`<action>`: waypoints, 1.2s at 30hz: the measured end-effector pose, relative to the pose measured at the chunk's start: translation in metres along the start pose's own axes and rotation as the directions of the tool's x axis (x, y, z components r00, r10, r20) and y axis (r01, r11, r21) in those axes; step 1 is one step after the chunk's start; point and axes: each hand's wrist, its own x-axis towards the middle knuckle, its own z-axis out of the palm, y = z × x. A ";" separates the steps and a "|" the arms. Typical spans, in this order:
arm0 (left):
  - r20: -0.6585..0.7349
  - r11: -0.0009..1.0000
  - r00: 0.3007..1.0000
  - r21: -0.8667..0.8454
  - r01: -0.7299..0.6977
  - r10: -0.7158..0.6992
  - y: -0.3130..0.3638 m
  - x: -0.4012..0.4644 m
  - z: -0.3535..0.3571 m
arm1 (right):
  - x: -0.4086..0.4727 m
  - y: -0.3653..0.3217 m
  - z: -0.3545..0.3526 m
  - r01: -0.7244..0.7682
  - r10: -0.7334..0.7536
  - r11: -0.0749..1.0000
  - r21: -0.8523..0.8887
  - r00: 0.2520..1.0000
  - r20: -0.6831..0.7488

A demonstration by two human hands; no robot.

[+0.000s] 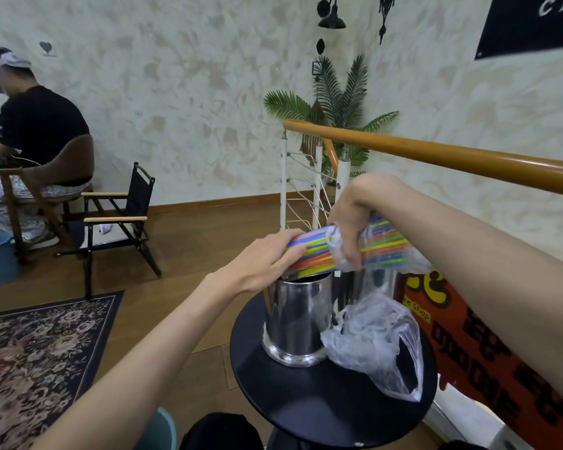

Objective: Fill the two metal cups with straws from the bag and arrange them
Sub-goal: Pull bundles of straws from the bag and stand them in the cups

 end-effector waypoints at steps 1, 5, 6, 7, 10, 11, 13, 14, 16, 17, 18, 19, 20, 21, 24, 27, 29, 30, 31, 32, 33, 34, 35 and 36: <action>0.009 1.000 1.000 -0.015 0.004 -0.004 -0.003 -0.001 0.000 | 0.001 -0.002 -0.004 -0.009 0.009 1.000 -0.028 1.000 0.016; 0.034 1.000 0.999 0.008 0.004 -0.004 -0.015 -0.005 0.004 | 0.004 -0.008 -0.006 0.000 -0.001 0.999 -0.040 0.999 -0.036; 0.035 1.000 0.999 0.011 0.004 -0.004 -0.017 -0.006 0.004 | 0.005 -0.007 -0.004 0.012 -0.014 0.999 -0.032 0.998 -0.062; 0.033 1.000 0.999 0.008 0.008 -0.008 -0.017 -0.006 0.004 | 0.005 -0.007 -0.002 0.026 -0.028 0.999 -0.023 0.996 -0.084; 0.024 1.000 1.000 -0.003 0.016 -0.016 -0.016 -0.004 0.006 | 0.005 -0.002 0.004 0.065 -0.062 0.998 0.010 0.988 -0.142; 0.020 1.000 1.000 -0.004 0.018 -0.018 -0.016 -0.004 0.007 | 0.005 0.000 0.006 0.083 -0.077 0.996 0.032 0.983 -0.168; 0.001 1.000 1.000 -0.016 0.020 -0.020 -0.015 -0.005 0.010 | 0.003 0.004 0.007 0.120 -0.103 0.990 0.069 0.972 -0.213; -0.011 0.999 1.000 -0.023 0.022 -0.022 -0.014 -0.005 0.011 | 0.001 0.005 0.008 0.131 -0.111 0.988 0.077 0.968 -0.224; -0.019 1.000 0.999 -0.016 0.025 -0.025 -0.013 -0.005 0.013 | -0.002 0.006 0.008 0.140 -0.120 0.988 0.070 0.964 -0.239; -0.016 1.000 1.000 -0.003 0.026 -0.026 -0.012 -0.005 0.014 | -0.002 0.006 0.008 0.140 -0.120 0.988 0.066 0.963 -0.243; -0.010 1.000 1.000 0.013 0.025 -0.025 -0.012 -0.005 0.016 | -0.003 0.006 0.007 0.137 -0.117 0.989 0.064 0.963 -0.244; -0.003 0.999 1.000 0.027 0.024 -0.024 -0.012 -0.005 0.018 | -0.002 0.006 0.006 0.134 -0.117 0.989 0.056 0.963 -0.244; 0.006 0.999 1.000 0.037 0.025 -0.026 -0.012 -0.005 0.019 | -0.002 0.005 0.005 0.130 -0.116 0.991 0.043 0.964 -0.241; 0.013 0.999 1.000 0.046 0.027 -0.028 -0.011 -0.005 0.019 | -0.002 0.005 0.003 0.122 -0.112 0.992 0.029 0.965 -0.237; 0.034 0.996 0.999 0.091 0.012 -0.015 -0.008 -0.004 0.016 | -0.001 0.000 -0.003 0.102 -0.102 0.995 -0.013 0.967 -0.235; 0.041 0.997 0.999 0.074 0.020 -0.023 -0.009 -0.008 0.014 | -0.001 0.003 -0.005 0.155 -0.139 0.988 0.026 0.939 -0.314; 0.042 0.999 0.998 0.037 0.038 -0.040 -0.012 -0.009 0.015 | -0.004 0.009 -0.002 0.198 -0.169 0.980 0.038 0.909 -0.380; 0.046 0.998 0.998 0.023 0.051 -0.052 -0.014 -0.009 0.016 | -0.005 0.012 0.001 0.218 -0.183 0.975 0.042 0.895 -0.406; 0.050 0.998 0.996 0.003 0.068 -0.068 -0.015 -0.009 0.017 | -0.006 0.014 0.005 0.241 -0.198 0.969 0.047 0.880 -0.432; 0.058 0.996 0.994 -0.020 0.089 -0.087 -0.014 -0.009 0.016 | -0.006 0.016 0.009 0.263 -0.212 0.963 0.052 0.865 -0.455; 0.071 0.993 0.992 -0.037 0.109 -0.106 -0.013 -0.008 0.015 | -0.006 0.018 0.013 0.284 -0.224 0.957 0.056 0.849 -0.478; 0.088 0.991 0.989 -0.039 0.127 -0.123 -0.010 -0.007 0.014 | -0.005 0.019 0.016 0.297 -0.229 0.953 0.060 0.835 -0.501; 0.101 0.990 0.986 -0.029 0.139 -0.135 -0.008 -0.007 0.013 | -0.005 0.019 0.017 0.305 -0.230 0.950 0.063 0.822 -0.521; 0.113 0.988 0.983 -0.022 0.151 -0.147 -0.007 -0.007 0.011 | -0.006 0.019 0.017 0.310 -0.230 0.949 0.063 0.812 -0.536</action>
